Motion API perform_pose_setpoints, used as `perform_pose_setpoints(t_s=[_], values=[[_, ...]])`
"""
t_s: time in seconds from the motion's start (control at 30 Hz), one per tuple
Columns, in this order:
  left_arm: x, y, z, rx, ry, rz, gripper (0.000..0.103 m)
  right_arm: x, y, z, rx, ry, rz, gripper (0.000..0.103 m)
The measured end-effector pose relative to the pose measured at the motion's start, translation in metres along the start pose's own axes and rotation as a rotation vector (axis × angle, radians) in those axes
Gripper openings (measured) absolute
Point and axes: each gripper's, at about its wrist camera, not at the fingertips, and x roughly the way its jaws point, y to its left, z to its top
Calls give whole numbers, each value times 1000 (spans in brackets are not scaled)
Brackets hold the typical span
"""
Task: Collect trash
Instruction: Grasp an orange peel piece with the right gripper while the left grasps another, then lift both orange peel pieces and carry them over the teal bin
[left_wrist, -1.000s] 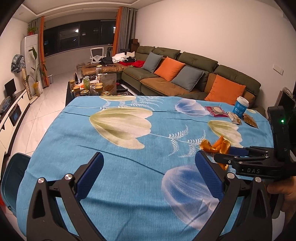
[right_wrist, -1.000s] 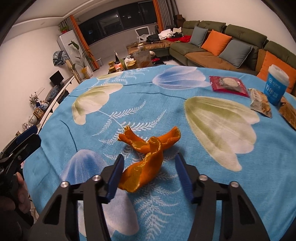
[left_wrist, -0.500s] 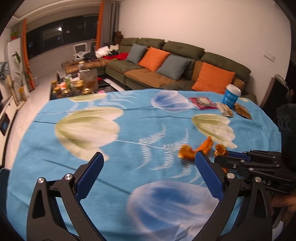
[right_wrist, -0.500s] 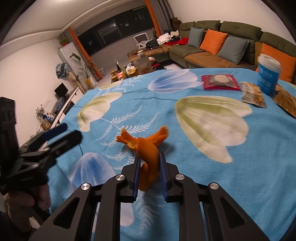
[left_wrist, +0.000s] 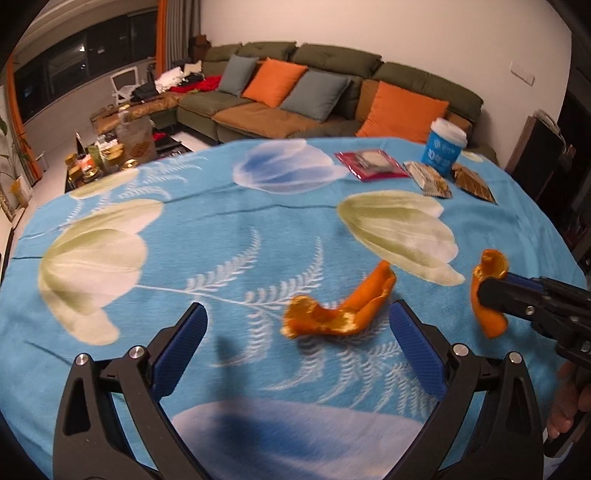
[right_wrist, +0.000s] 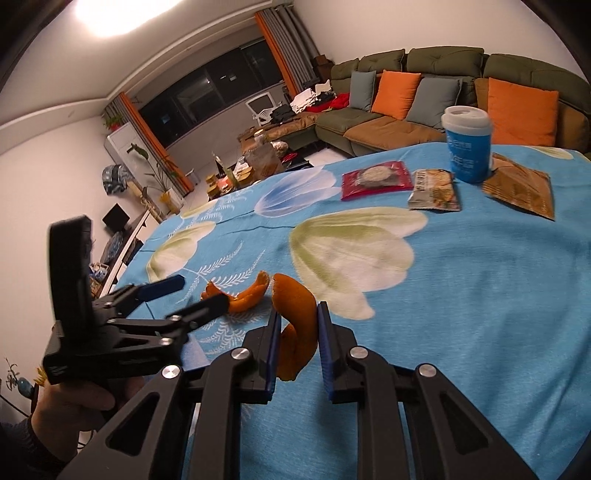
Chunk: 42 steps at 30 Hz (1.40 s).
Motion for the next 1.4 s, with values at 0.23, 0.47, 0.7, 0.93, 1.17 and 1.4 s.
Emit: perform_pose_setpoints(t_s=[0.23, 0.47, 0.7, 0.93, 1.17, 1.4], values=[[22, -13, 7, 1, 42, -11, 84, -7, -5, 0, 8, -22, 10, 17], [19, -18, 6, 6, 27, -19, 38, -9, -4, 0, 9, -28, 23, 17], [10, -6, 0, -50, 36, -80, 19, -13, 2, -3, -1, -31, 27, 17], [-17, 6, -9, -94, -9, -107, 18, -11, 19, -2, -33, -31, 38, 17], [-78, 29, -28, -119, -114, -57, 18, -12, 49, 0, -101, -36, 37, 17], [-128, 52, -55, -145, -171, 2, 18, -14, 84, -3, -173, -42, 35, 17]])
